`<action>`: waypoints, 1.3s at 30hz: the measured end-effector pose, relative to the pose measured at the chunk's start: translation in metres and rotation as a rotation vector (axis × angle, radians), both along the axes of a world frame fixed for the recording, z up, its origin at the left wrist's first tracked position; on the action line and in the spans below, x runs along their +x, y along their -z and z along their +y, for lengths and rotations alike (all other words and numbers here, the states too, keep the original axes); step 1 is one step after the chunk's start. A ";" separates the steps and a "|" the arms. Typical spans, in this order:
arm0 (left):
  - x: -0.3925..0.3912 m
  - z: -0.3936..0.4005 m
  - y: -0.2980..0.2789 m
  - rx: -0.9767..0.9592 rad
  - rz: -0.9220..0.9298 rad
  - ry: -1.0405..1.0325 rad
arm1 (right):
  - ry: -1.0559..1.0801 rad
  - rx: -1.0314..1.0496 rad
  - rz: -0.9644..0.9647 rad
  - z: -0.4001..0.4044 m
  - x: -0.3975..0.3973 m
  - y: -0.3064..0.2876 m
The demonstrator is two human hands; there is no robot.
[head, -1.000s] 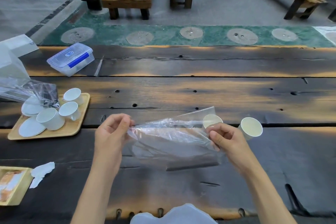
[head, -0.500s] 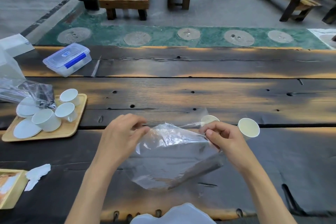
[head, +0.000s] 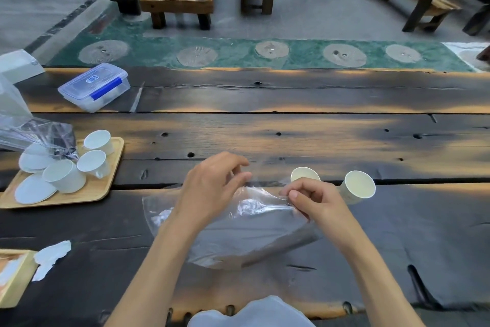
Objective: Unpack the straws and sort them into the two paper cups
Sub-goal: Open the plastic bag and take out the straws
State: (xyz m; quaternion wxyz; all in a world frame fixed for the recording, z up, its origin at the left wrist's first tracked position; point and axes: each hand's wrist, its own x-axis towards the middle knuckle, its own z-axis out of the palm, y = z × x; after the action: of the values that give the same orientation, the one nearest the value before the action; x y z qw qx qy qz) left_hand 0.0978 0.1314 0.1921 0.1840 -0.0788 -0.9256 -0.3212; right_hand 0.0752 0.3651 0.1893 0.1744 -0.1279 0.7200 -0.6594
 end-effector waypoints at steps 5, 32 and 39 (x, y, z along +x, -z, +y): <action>-0.013 -0.002 -0.004 0.100 0.073 -0.116 | 0.051 0.014 -0.021 -0.002 -0.002 -0.002; 0.017 0.013 0.115 2.107 -0.538 -0.281 | 0.386 -0.875 -0.509 -0.022 -0.004 -0.034; 0.027 -0.038 0.112 1.768 -0.434 -0.261 | 0.519 -0.534 -0.128 0.045 -0.029 -0.040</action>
State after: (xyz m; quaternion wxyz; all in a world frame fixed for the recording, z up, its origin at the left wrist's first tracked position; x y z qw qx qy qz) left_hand 0.1249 0.0931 0.0803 0.0345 0.2576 -0.3588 -0.8965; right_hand 0.0465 0.4104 0.2297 0.0067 0.0594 0.5189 -0.8528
